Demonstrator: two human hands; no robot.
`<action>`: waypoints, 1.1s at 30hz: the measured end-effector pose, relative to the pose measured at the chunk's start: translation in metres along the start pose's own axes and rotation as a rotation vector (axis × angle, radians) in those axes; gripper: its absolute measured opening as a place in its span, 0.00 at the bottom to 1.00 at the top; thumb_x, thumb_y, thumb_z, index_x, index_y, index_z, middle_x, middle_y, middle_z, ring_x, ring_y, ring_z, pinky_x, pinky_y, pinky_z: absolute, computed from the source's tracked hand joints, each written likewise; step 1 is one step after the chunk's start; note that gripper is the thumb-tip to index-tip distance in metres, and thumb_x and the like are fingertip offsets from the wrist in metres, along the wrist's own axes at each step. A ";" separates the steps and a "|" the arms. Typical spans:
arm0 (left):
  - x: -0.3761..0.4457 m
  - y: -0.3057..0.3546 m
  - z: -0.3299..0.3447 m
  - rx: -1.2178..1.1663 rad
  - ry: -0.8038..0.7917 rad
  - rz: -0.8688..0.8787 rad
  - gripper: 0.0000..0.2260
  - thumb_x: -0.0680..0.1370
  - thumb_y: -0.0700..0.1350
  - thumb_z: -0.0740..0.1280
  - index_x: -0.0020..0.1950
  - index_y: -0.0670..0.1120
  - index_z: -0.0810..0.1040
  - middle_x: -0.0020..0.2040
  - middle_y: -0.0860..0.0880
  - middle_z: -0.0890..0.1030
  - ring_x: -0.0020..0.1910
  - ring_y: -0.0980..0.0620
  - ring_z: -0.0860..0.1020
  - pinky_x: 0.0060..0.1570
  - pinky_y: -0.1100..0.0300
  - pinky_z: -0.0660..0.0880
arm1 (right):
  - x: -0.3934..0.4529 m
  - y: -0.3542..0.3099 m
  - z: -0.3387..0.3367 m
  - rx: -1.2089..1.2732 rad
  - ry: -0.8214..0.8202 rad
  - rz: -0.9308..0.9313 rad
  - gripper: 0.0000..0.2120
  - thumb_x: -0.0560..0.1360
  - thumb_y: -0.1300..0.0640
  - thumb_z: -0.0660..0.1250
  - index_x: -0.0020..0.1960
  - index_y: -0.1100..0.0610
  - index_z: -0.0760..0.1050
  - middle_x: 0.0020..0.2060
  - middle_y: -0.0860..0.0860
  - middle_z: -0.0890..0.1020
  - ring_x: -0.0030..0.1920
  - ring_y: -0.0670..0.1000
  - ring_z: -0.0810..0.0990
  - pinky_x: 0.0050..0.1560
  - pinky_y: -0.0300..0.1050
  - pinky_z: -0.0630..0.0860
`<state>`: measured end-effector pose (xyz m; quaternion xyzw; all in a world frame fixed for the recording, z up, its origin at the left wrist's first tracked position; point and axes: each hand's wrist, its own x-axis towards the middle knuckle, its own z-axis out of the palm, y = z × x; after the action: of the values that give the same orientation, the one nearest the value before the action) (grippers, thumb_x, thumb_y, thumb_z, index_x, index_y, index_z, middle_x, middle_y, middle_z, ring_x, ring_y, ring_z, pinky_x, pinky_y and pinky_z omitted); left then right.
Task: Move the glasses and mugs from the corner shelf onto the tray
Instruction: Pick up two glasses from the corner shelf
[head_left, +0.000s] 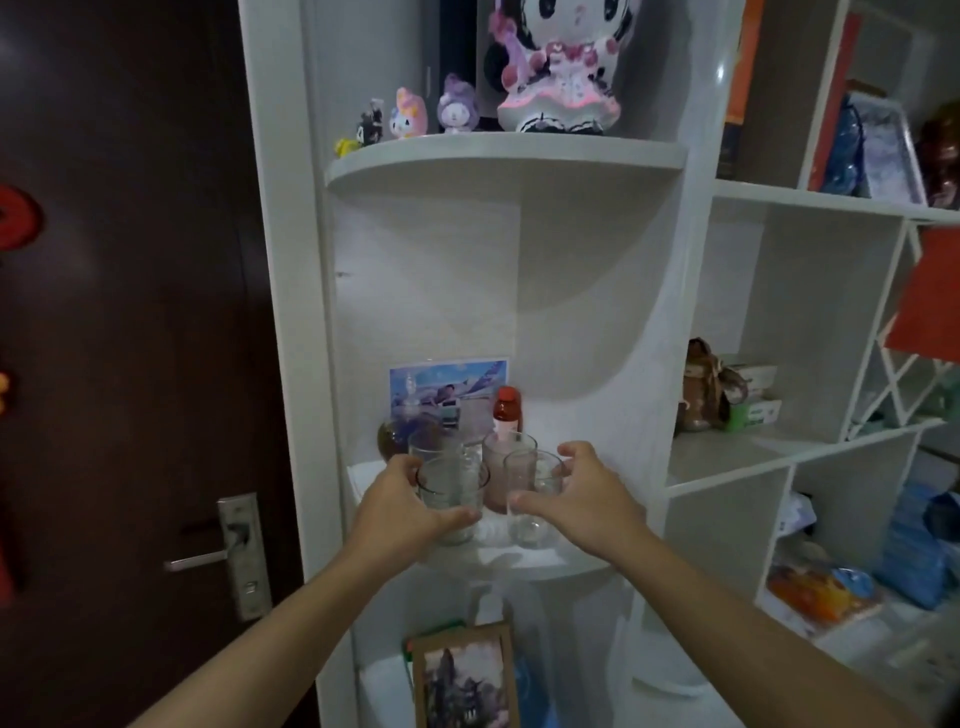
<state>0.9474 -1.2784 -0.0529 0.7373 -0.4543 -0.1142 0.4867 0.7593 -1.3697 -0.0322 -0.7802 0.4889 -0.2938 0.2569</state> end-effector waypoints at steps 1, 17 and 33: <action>0.001 0.001 0.003 0.006 0.014 0.004 0.38 0.60 0.54 0.83 0.65 0.49 0.72 0.57 0.51 0.80 0.53 0.51 0.79 0.53 0.53 0.80 | 0.002 0.001 0.001 0.009 -0.012 0.009 0.48 0.57 0.32 0.76 0.71 0.49 0.65 0.62 0.50 0.79 0.58 0.53 0.79 0.58 0.56 0.79; -0.003 0.007 0.006 -0.005 0.103 0.023 0.40 0.59 0.56 0.83 0.66 0.45 0.74 0.54 0.48 0.81 0.52 0.49 0.80 0.50 0.54 0.79 | -0.009 0.003 -0.002 0.161 0.048 -0.074 0.33 0.49 0.30 0.71 0.50 0.44 0.73 0.44 0.41 0.80 0.45 0.46 0.80 0.47 0.50 0.81; -0.048 0.050 0.013 -0.087 -0.070 0.206 0.29 0.56 0.60 0.82 0.52 0.59 0.75 0.44 0.61 0.83 0.43 0.64 0.81 0.37 0.72 0.72 | -0.059 0.051 -0.068 0.299 -0.016 -0.119 0.31 0.50 0.39 0.81 0.49 0.50 0.79 0.43 0.49 0.86 0.40 0.50 0.85 0.45 0.51 0.85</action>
<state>0.8845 -1.2550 -0.0313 0.6604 -0.5391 -0.1091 0.5113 0.6597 -1.3433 -0.0321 -0.7632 0.3907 -0.3715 0.3562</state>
